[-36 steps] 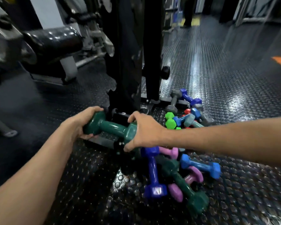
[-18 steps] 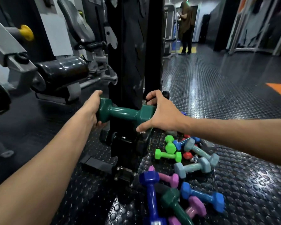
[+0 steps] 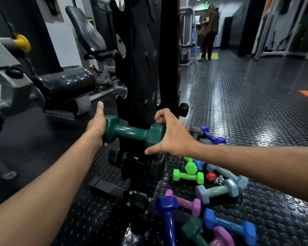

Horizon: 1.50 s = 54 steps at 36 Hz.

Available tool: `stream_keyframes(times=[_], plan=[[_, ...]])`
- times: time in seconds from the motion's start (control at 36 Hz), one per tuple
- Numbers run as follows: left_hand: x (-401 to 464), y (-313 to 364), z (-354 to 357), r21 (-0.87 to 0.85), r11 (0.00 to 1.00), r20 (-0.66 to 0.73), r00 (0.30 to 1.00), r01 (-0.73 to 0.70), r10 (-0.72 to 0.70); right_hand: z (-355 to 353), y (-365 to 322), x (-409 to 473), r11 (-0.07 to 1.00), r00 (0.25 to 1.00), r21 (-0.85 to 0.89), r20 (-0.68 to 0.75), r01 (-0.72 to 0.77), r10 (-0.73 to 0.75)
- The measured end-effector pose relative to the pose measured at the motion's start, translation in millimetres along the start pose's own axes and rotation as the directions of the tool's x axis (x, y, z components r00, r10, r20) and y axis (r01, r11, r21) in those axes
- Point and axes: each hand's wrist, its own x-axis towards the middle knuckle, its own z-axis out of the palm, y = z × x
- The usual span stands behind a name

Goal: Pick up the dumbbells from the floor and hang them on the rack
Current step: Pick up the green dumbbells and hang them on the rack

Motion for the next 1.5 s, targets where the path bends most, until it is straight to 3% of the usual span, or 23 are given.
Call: stream_keyframes(times=[0.11,0.19,0.28,0.36,0.47,0.67,0.83,0.92,1.0,1.17,1.31,1.39,1.5], plan=[[14.3,-1.8,1.7,0.01,0.998,-0.008,0.998,0.055,-0.055,6.0,-4.1,9.6,0.998,0.998,0.055,-0.062,-0.011,0.014],[17.3,2.6,1.7,0.126,0.988,0.046,0.994,0.091,-0.097,9.0,1.7,8.4,0.996,0.992,0.085,-0.118,-0.035,0.045],[15.1,15.8,-1.6,0.277,0.953,0.114,0.981,0.12,-0.157,8.0,8.1,11.3,0.984,0.985,0.151,-0.124,-0.097,0.116],[22.9,21.3,0.7,0.282,0.954,0.142,0.979,0.105,-0.15,7.1,15.5,16.0,0.963,0.969,0.201,-0.137,-0.178,0.207],[37.6,2.8,20.9,0.254,0.967,0.14,0.988,0.03,-0.068,9.2,34.5,29.1,0.872,0.907,0.313,-0.068,-0.376,0.415],[48.4,-16.5,31.2,0.431,0.9,-0.026,0.997,-0.061,0.079,21.0,59.1,35.5,0.852,0.902,0.343,-0.032,-0.395,0.431],[41.3,-40.8,20.7,0.179,0.982,0.03,0.998,-0.063,0.059,16.6,67.4,21.3,0.727,0.836,0.517,-0.039,-0.452,0.547],[32.8,-75.7,20.6,0.167,0.982,-0.077,0.992,-0.084,0.098,18.3,78.8,5.6,0.731,0.805,0.474,-0.073,-0.492,0.589],[15.8,-116.1,24.9,0.272,0.933,-0.164,0.944,-0.237,0.287,26.5,90.1,-16.9,0.738,0.793,0.404,-0.051,-0.54,0.607],[-22.5,-183.2,38.8,0.379,0.862,-0.23,0.868,-0.336,0.439,42.0,110.0,-68.1,0.752,0.788,0.277,0.036,-0.599,0.614],[-42.3,-224.2,51.8,0.331,0.931,-0.36,0.892,-0.151,0.273,60.5,134.8,-115.2,0.707,0.738,0.247,0.054,-0.662,0.672],[-46.6,-248.5,57.0,0.377,0.925,-0.281,0.945,-0.053,0.168,72.4,149.4,-144.2,0.687,0.708,0.193,0.066,-0.701,0.703],[-51.1,-277.0,62.8,0.459,0.888,-0.103,0.991,-0.031,0.087,84.8,161.7,-180.3,0.66,0.678,0.163,0.107,-0.733,0.727]])
